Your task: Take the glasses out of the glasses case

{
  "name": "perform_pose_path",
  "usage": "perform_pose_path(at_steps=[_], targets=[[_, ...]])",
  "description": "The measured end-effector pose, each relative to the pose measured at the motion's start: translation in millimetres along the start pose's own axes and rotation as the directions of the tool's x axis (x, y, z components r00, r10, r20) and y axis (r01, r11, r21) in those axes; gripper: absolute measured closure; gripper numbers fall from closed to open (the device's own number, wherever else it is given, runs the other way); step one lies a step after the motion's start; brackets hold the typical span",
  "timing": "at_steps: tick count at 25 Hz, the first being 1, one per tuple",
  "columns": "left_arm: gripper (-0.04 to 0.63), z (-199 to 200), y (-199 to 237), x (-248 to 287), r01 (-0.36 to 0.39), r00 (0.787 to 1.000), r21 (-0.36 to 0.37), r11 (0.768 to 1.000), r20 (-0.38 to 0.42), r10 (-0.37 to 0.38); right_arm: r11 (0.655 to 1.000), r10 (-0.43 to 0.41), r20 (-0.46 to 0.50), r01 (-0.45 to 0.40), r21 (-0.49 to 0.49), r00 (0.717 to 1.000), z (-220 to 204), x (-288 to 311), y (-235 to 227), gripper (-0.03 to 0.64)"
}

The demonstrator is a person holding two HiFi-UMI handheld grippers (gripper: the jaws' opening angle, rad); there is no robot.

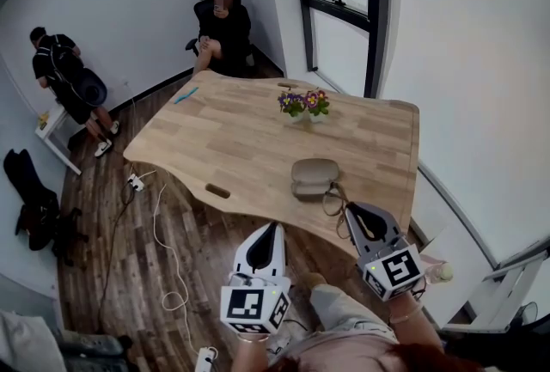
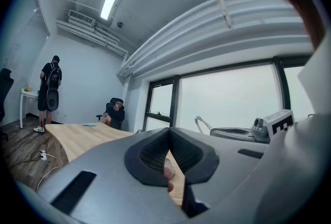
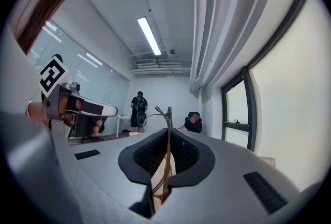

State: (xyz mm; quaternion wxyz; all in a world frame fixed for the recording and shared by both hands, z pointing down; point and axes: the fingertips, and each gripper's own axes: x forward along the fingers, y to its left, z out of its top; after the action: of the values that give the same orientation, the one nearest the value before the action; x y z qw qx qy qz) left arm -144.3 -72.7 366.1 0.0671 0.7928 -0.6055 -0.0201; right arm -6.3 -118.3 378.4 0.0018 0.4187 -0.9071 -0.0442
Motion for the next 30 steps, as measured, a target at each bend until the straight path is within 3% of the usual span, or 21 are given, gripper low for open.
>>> perform_pose_path(at_steps=[30], targets=[[0.595, -6, -50, -47, 0.047, 0.999, -0.004, 0.999, -0.006, -0.047, 0.999, -0.037, 0.018, 0.036, 0.016, 0.999, 15, -71, 16, 0.603]])
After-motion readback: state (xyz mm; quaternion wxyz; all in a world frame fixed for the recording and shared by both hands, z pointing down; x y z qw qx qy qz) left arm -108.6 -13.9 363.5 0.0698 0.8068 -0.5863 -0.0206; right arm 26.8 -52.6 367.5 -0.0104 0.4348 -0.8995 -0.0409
